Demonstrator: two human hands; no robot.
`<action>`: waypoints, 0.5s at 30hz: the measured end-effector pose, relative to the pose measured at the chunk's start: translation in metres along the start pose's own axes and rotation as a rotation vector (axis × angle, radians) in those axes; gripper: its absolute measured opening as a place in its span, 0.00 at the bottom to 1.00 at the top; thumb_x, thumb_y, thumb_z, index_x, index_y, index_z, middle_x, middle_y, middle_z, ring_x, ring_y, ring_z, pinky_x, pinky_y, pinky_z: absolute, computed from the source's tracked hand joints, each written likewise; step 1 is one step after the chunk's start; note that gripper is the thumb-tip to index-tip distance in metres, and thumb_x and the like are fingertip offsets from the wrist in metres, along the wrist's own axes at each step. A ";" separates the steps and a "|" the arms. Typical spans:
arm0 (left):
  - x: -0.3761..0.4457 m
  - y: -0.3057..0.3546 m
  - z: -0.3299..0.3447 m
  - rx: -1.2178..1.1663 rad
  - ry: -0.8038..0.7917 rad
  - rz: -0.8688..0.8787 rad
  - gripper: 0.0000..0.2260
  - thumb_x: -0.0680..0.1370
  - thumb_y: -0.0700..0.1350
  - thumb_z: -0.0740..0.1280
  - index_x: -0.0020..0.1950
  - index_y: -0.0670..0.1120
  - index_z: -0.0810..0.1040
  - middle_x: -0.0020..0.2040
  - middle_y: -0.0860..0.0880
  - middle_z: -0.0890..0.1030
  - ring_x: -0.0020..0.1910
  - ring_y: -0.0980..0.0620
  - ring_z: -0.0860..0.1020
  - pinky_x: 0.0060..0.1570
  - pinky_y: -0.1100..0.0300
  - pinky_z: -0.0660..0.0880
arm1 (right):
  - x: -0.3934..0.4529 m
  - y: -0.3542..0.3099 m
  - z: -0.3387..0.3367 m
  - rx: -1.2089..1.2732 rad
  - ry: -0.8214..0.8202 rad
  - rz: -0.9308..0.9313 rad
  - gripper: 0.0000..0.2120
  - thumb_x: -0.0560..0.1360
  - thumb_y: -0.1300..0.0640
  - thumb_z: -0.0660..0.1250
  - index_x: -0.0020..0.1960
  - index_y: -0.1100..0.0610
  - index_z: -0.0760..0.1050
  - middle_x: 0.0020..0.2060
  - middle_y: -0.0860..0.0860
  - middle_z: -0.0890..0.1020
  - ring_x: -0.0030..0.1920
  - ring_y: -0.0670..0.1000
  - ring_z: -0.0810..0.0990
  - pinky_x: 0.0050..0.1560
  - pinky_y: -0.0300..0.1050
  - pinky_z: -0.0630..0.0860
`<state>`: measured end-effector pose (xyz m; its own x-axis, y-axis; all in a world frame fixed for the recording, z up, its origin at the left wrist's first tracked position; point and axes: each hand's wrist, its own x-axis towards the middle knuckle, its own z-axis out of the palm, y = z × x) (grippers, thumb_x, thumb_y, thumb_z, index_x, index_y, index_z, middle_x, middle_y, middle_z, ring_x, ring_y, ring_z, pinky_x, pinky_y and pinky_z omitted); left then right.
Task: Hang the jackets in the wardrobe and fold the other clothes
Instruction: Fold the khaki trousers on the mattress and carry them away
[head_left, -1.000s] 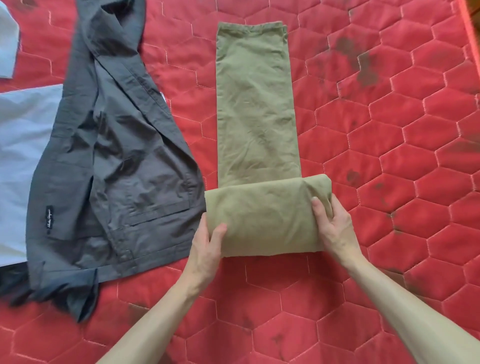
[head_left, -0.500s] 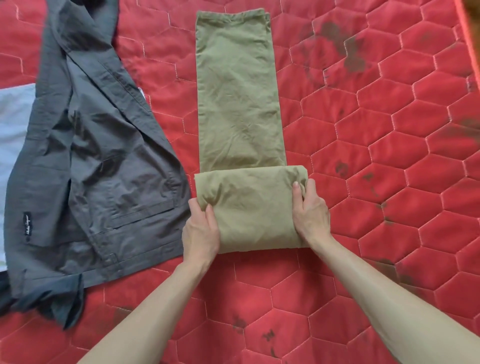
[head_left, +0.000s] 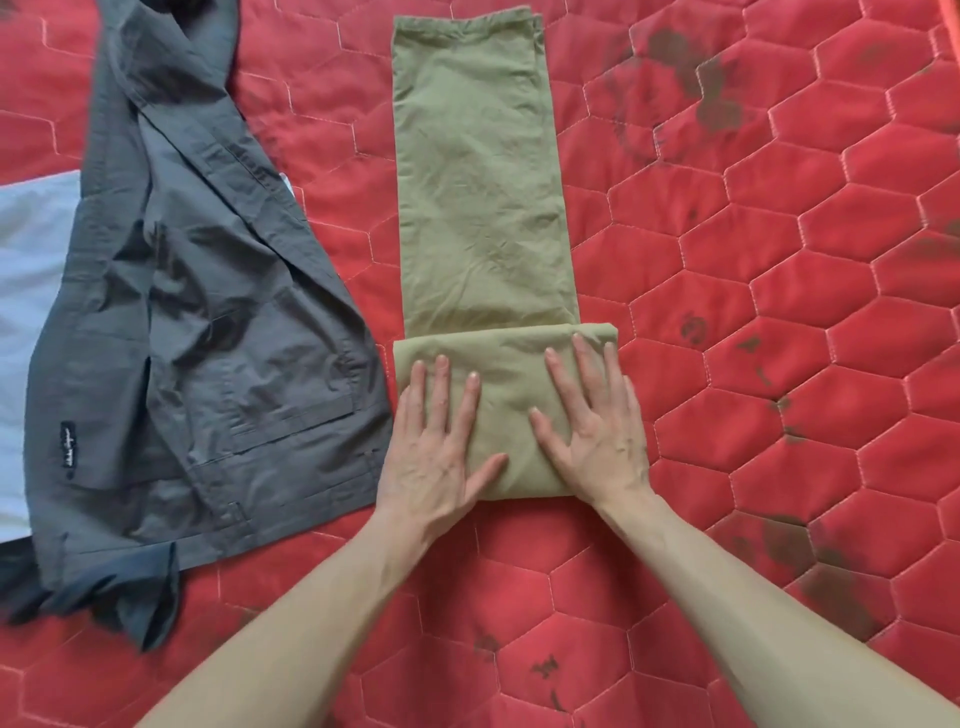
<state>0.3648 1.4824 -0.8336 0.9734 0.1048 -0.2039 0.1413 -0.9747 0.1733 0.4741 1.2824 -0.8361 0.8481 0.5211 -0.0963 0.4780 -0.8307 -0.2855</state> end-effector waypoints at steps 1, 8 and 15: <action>0.002 -0.004 -0.002 0.014 -0.023 0.017 0.43 0.80 0.71 0.55 0.86 0.46 0.49 0.85 0.36 0.44 0.84 0.34 0.42 0.81 0.38 0.52 | 0.000 -0.002 -0.001 0.004 -0.022 0.047 0.34 0.82 0.34 0.57 0.85 0.42 0.53 0.85 0.45 0.50 0.85 0.57 0.47 0.80 0.63 0.55; -0.002 -0.015 -0.014 -0.049 -0.041 0.099 0.49 0.77 0.76 0.57 0.86 0.45 0.48 0.85 0.39 0.44 0.85 0.40 0.42 0.82 0.41 0.50 | -0.005 0.010 -0.014 -0.205 -0.056 -0.090 0.38 0.82 0.34 0.52 0.86 0.51 0.49 0.85 0.54 0.47 0.85 0.55 0.46 0.83 0.61 0.47; -0.019 -0.032 -0.012 -0.034 -0.082 0.307 0.48 0.78 0.71 0.60 0.86 0.42 0.47 0.86 0.40 0.45 0.85 0.43 0.44 0.81 0.43 0.55 | -0.027 0.036 -0.021 -0.229 -0.147 -0.278 0.49 0.80 0.27 0.52 0.84 0.64 0.48 0.84 0.61 0.46 0.85 0.59 0.47 0.82 0.61 0.55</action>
<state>0.3442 1.5142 -0.8234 0.9538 -0.2109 -0.2141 -0.1495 -0.9509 0.2709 0.4729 1.2346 -0.8239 0.6452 0.7410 -0.1858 0.7375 -0.6676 -0.1015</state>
